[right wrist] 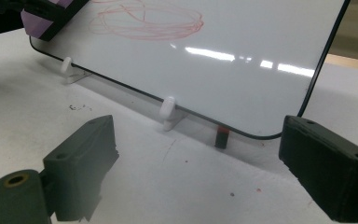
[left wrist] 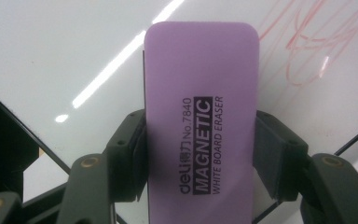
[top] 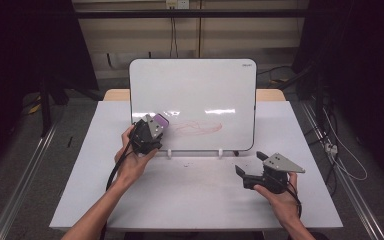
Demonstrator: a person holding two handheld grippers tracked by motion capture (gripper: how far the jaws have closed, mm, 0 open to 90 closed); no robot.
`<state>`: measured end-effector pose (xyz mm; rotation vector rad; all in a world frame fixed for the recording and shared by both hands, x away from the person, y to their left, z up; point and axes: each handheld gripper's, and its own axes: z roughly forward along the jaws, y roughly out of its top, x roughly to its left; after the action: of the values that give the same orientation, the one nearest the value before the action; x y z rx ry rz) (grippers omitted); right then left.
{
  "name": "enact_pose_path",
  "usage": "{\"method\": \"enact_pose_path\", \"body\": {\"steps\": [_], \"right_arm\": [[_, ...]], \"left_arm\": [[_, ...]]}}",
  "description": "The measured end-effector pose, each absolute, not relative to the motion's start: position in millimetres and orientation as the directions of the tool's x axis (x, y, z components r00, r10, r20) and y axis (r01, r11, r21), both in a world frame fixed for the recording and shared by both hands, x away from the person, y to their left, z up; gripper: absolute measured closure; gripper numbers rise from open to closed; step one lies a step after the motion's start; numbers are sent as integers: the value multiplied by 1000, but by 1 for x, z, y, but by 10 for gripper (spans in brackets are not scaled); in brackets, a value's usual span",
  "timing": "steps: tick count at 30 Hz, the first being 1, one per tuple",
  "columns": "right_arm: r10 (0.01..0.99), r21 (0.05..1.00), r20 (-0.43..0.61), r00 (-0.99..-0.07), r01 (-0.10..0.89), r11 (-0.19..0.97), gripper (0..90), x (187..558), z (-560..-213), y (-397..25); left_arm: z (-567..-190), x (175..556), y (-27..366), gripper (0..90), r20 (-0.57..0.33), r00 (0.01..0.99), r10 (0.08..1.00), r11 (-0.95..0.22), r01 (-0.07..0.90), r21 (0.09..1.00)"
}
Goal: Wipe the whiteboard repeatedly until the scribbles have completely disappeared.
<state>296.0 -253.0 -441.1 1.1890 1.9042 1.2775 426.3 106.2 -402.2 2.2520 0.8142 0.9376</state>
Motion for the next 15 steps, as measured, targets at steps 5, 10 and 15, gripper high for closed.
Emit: {"method": "enact_pose_path", "body": {"steps": [5,10,15], "right_arm": [[889,919,28,-458,362,157,108,296,-440,-253],[887,919,25,-460,359,160,108,296,-440,-252],[888,918,32,-458,364,155,108,296,-441,-253]], "left_arm": [[-406,423,94,415,399,601,693,-659,302,689],[-408,421,84,413,401,627,668,-676,287,679],[-396,434,98,413,364,594,717,-622,311,719]]}}
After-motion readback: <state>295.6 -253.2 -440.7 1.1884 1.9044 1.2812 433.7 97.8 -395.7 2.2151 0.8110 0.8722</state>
